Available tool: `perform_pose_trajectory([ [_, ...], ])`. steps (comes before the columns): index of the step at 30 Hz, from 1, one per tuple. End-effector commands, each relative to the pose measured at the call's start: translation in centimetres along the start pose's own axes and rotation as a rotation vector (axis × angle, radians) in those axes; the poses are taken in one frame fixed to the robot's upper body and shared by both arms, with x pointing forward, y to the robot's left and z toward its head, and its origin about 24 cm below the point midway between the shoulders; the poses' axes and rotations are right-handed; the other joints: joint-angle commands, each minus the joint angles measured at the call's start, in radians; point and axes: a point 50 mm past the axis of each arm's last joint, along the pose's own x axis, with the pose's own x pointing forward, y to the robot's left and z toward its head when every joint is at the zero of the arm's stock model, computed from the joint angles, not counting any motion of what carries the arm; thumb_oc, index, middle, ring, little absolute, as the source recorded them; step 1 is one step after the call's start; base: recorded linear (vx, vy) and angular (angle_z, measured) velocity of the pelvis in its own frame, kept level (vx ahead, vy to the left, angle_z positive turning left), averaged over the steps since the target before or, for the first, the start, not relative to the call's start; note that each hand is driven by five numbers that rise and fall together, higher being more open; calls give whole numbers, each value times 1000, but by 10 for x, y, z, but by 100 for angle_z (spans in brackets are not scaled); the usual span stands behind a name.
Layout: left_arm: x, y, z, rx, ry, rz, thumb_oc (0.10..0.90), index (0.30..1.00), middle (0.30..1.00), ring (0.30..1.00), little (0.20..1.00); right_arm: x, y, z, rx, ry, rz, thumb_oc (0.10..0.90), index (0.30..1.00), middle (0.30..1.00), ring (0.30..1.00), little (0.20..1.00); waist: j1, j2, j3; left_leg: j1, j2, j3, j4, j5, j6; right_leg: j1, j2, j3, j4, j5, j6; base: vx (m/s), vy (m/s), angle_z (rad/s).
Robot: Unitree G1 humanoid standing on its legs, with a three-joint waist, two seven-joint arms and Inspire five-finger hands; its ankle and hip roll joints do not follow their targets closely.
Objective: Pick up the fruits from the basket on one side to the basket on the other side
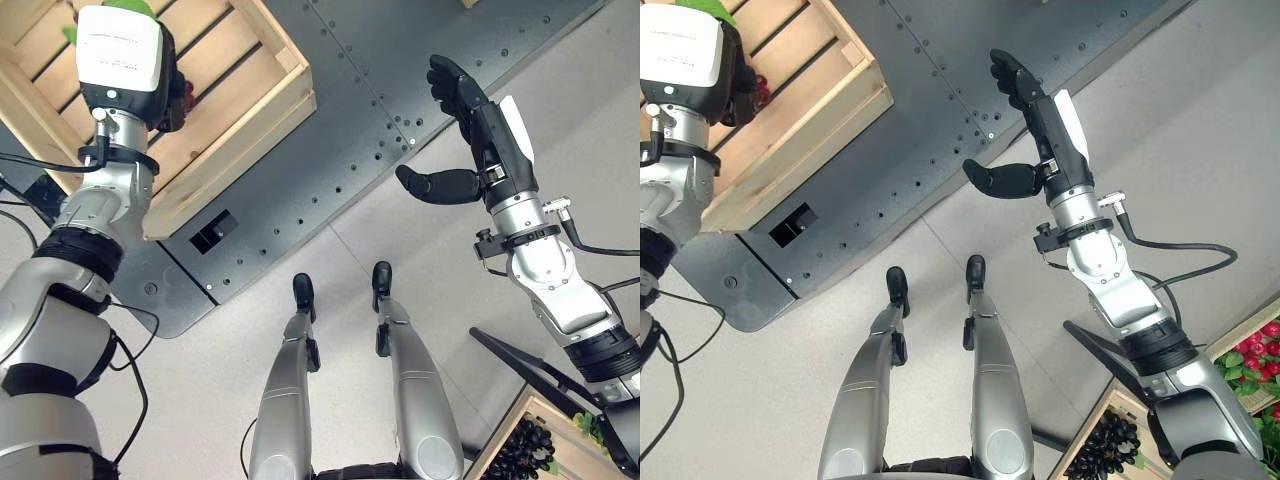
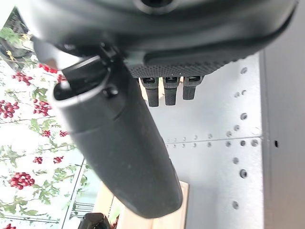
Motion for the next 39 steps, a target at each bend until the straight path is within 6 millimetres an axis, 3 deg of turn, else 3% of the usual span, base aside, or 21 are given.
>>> perform_pose_trajectory([
  [1,18,44,-3,-186,22,265,400,300,300,300,300,8,-18,52,27,-301,-94,800,900,900,900,900,20,-19,-13,92,-30,61,79,-148,23,112,2,6,-1,-68,22,10,-38,0],
  [14,-11,24,-3,-737,211,336,400,300,300,300,300,3,-6,41,64,-241,-81,800,900,900,900,900,32,-1,-31,271,-38,48,43,-167,25,284,-13,5,-22,-93,23,15,-17,0],
  [30,-50,1,-23,-808,331,294,400,300,300,300,300,-14,15,30,139,-189,45,800,900,900,900,900,26,37,-121,458,-45,35,-117,-143,16,453,-30,-6,-138,-86,22,27,-7,-1],
  [37,-56,-4,-30,-784,350,238,400,300,300,300,300,-14,21,30,137,-169,103,800,900,900,900,900,22,58,-159,511,-46,42,-156,-137,4,512,-34,-11,-179,-88,18,71,29,1],
  [38,-57,-6,-32,-771,360,226,467,401,401,401,401,-14,21,29,134,-161,112,800,900,900,900,900,19,62,-161,516,-46,44,-158,-138,3,515,-34,-10,-178,-92,17,61,63,-1],
  [39,-60,-10,-35,-773,391,197,800,900,900,900,900,-14,20,28,132,-148,122,800,900,900,900,900,16,68,-161,518,-46,45,-158,-138,3,516,-34,-8,-174,-96,14,46,55,-2],
])
